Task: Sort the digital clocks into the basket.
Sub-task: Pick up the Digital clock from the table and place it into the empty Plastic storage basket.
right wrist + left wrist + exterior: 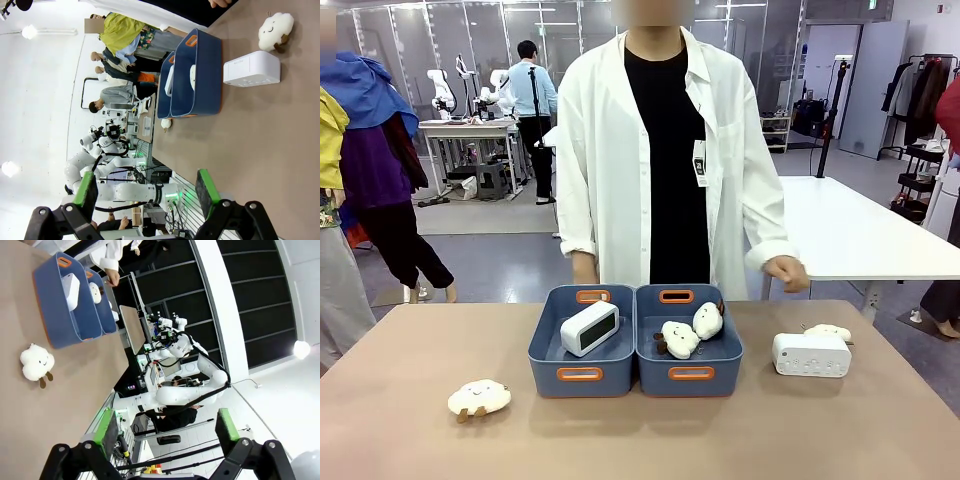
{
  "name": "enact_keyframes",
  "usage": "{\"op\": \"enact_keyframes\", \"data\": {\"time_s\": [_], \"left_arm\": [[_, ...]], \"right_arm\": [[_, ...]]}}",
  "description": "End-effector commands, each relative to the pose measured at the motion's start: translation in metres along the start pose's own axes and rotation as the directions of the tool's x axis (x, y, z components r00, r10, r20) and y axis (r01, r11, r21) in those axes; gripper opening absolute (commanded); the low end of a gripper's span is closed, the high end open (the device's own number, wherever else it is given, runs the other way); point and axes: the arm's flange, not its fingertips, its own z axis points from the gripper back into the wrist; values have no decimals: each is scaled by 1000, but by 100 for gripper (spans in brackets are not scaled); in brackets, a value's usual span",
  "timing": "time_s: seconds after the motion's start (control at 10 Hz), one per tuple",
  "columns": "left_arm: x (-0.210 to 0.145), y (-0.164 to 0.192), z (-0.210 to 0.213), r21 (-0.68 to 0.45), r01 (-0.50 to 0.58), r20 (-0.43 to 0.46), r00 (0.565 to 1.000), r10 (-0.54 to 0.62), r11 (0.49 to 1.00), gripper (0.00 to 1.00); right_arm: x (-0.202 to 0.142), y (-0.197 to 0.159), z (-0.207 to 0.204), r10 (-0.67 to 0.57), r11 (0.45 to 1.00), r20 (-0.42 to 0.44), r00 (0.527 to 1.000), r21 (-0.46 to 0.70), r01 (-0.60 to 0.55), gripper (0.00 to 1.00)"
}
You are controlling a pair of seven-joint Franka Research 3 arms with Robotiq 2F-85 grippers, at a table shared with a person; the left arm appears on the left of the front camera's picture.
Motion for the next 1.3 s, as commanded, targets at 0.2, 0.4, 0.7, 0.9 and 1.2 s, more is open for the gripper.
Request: {"op": "enact_keyframes", "data": {"time_s": [0.2, 0.4, 0.7, 0.9, 1.2], "left_arm": [[-4, -5, 0, 10, 4, -9, 1000, -4, 1000, 100], [-4, -5, 0, 10, 4, -9, 1000, -4, 1000, 100], [-4, -5, 0, 10, 4, -9, 1000, -4, 1000, 100], [-4, -5, 0, 10, 4, -9, 1000, -4, 1000, 100], [-4, -5, 0, 10, 4, -9, 1000, -4, 1000, 100]], "right_arm": [[-3, 2, 0, 17, 1000, -7, 1000, 5, -17, 100], [-3, 2, 0, 17, 1000, -7, 1000, 5, -17, 100], [-3, 2, 0, 17, 1000, -7, 1000, 5, -17, 100], [-3, 2, 0, 17, 1000, -7, 1000, 5, -17, 100], [-3, 2, 0, 17, 1000, -7, 1000, 5, -17, 100]]}}
